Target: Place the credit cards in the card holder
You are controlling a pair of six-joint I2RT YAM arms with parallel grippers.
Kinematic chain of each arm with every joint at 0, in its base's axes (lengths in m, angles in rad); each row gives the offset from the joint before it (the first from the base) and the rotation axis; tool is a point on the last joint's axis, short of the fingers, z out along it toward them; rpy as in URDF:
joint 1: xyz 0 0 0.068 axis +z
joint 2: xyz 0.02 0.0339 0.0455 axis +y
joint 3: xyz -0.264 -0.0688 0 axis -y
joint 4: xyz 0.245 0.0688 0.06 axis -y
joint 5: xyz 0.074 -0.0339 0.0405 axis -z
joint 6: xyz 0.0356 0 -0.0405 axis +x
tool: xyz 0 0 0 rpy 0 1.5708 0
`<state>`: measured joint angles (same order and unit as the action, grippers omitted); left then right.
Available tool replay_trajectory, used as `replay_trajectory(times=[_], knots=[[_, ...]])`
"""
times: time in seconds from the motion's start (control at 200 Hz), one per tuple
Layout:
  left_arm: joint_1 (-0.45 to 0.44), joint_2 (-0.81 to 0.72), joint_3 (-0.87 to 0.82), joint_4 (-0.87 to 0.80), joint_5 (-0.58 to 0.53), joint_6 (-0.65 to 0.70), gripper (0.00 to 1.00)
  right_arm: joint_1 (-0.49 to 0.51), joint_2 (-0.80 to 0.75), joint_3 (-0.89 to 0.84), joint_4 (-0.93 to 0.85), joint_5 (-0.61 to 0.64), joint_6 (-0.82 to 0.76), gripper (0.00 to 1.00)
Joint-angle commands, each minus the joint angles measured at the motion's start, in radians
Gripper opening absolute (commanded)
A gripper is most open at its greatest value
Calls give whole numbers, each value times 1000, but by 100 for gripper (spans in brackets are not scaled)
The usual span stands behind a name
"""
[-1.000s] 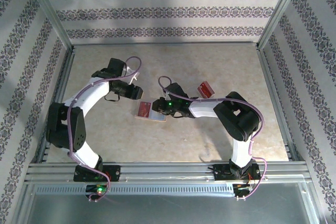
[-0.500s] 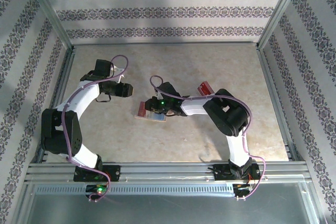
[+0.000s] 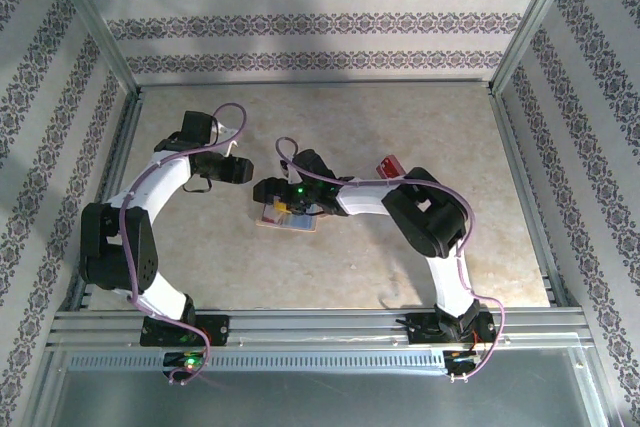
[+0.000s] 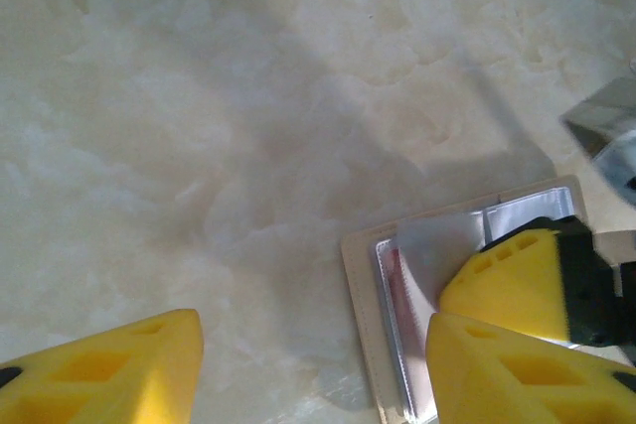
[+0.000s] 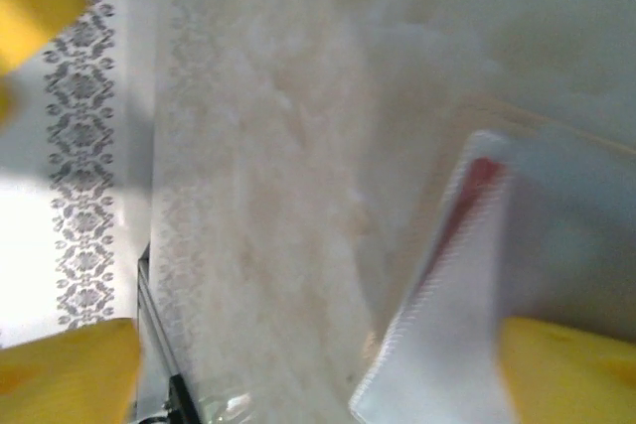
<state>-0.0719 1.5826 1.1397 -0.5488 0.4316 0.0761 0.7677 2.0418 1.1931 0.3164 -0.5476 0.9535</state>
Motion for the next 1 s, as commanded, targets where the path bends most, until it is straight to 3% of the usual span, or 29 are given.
replay_trajectory(times=[0.0, 0.185, 0.335, 0.43, 0.57, 0.669, 0.784, 0.894, 0.994], knots=[[2, -57, 45, -36, -6, 48, 57, -41, -132, -33, -45, 6, -86, 99], [-57, -78, 136, -47, 17, 77, 47, -119, -376, -81, -341, 120, -304, 98], [-156, -60, 200, -4, 26, 125, 44, -168, -568, -107, -622, 374, -510, 99], [-205, -15, 259, 2, 33, 111, 41, -208, -684, -161, -693, 541, -554, 98], [-314, 65, 350, -24, 20, 175, 34, -292, -869, -292, -690, 640, -606, 98], [-365, 120, 405, -23, 23, 155, 25, -381, -1014, -419, -631, 571, -637, 98], [-410, 184, 465, -14, 42, 126, 0, -525, -1066, -458, -633, 502, -600, 98], [-455, 256, 530, -13, 44, 89, 0, -592, -1036, -442, -647, 438, -651, 98], [-500, 319, 582, -9, 51, 67, 0, -596, -1012, -427, -653, 480, -709, 98]])
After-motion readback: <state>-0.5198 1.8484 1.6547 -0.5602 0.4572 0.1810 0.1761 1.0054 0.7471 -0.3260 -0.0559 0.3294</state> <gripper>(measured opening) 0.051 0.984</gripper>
